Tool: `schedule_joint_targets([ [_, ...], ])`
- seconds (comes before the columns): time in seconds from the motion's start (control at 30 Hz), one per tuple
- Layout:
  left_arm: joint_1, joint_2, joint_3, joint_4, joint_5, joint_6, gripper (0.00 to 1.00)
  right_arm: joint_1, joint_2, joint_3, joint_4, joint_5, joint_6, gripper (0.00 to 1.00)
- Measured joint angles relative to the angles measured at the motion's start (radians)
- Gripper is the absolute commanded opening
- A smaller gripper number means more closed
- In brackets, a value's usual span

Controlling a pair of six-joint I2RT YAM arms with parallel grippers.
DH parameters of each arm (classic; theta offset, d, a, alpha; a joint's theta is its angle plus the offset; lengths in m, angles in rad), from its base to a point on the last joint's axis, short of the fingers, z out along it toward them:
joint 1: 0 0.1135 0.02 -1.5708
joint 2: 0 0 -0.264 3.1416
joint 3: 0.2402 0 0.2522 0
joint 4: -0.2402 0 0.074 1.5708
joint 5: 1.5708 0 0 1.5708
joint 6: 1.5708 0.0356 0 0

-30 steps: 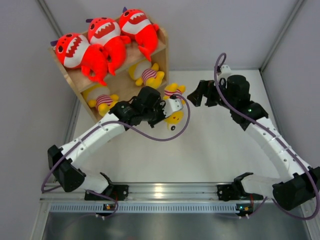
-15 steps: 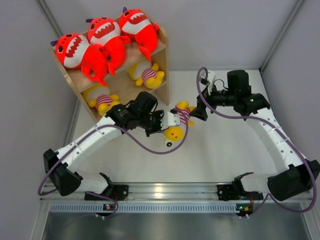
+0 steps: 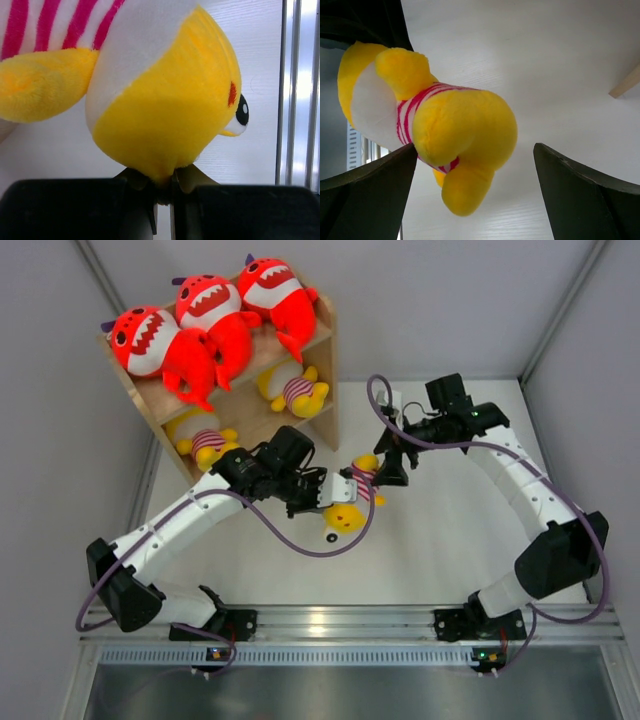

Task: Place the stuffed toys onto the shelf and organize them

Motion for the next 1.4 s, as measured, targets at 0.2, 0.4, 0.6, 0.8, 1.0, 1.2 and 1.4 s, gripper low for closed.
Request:
schedule_joint_targets([
  [0.2, 0.0, 0.0, 0.006, -0.013, 0.0, 0.011, 0.0, 0.098, 0.046, 0.024, -0.01, 0.001, -0.014, 0.58],
  [0.4, -0.001, 0.0, 0.023, -0.032, -0.079, -0.018, 0.09, 0.117, 0.035, -0.048, 0.013, -0.029, 0.015, 0.0],
  [0.6, 0.0, -0.005, 0.065, -0.027, -0.268, -0.083, 0.98, 0.1, -0.042, -0.216, 0.209, 0.002, 0.27, 0.0],
  [0.8, 0.003, -0.112, 0.114, -0.019, -0.399, -0.143, 0.99, 0.054, -0.174, -0.28, 0.436, 0.103, 0.681, 0.0],
  [1.0, 0.026, -0.262, 0.335, -0.027, -0.429, -0.189, 0.99, 0.069, -0.327, -0.422, 0.75, 0.275, 1.181, 0.0],
  [1.2, 0.133, -0.362, 0.491, -0.027, -0.463, -0.25, 0.98, 0.216, -0.436, -0.567, 0.961, 0.671, 1.585, 0.0],
  [1.4, 0.219, -0.413, 0.518, -0.031, -0.534, -0.291, 0.98, 0.375, -0.386, -0.549, 1.069, 0.979, 1.82, 0.0],
])
